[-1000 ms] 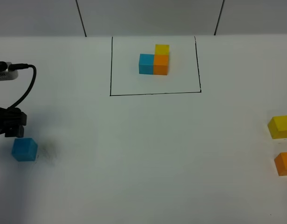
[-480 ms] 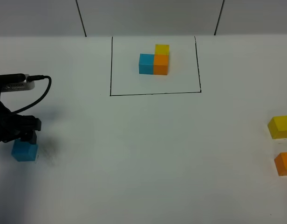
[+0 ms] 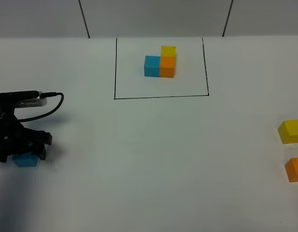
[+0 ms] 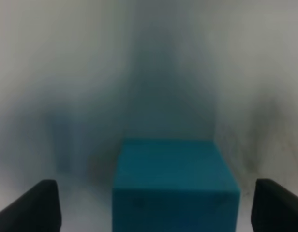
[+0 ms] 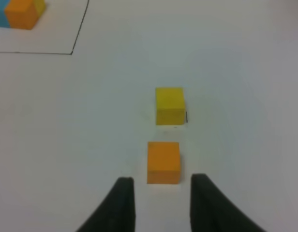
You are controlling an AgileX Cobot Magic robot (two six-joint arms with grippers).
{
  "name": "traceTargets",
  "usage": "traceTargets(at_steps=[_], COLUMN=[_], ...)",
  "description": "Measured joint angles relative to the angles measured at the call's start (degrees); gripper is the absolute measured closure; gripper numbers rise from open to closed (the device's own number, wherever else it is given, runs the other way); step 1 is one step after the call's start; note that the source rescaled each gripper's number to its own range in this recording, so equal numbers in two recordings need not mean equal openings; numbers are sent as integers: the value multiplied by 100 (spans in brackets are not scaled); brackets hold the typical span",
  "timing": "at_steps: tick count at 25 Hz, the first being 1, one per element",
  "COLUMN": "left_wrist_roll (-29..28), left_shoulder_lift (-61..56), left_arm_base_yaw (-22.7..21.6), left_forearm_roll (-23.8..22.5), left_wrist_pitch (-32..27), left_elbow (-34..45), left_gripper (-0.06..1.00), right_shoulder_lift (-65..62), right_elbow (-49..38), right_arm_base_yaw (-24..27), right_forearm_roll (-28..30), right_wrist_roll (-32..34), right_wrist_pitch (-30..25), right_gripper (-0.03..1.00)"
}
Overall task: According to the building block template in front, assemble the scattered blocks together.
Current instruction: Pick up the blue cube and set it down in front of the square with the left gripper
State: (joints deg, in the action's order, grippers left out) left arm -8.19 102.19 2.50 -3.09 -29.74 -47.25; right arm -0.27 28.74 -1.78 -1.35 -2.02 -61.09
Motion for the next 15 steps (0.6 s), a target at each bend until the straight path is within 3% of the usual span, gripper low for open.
traceTargets(at_steps=[3, 5, 6, 8, 11, 15], left_wrist_roll=[0, 0, 0, 6, 137, 1039], left_shoulder_lift=[27, 27, 33, 33, 18, -193], left_arm_base_yaw=[0, 0, 0, 0, 39, 436], left_forearm_roll=[0, 0, 0, 0, -5, 0], left_wrist_pitch=[57, 118, 166, 253, 253, 218], left_elbow=[0, -4, -6, -20, -194, -764], left_gripper=[24, 40, 54, 94, 92, 92], right_shoulder_lift=[0, 0, 0, 0, 0, 0], right_elbow=[0, 0, 0, 0, 0, 0], right_arm_base_yaw=[0, 0, 0, 0, 0, 0], right_forearm_roll=[0, 0, 0, 0, 0, 0], right_wrist_roll=[0, 0, 0, 0, 0, 0], right_wrist_pitch=[0, 0, 0, 0, 0, 0], right_gripper=[97, 97, 97, 97, 97, 97])
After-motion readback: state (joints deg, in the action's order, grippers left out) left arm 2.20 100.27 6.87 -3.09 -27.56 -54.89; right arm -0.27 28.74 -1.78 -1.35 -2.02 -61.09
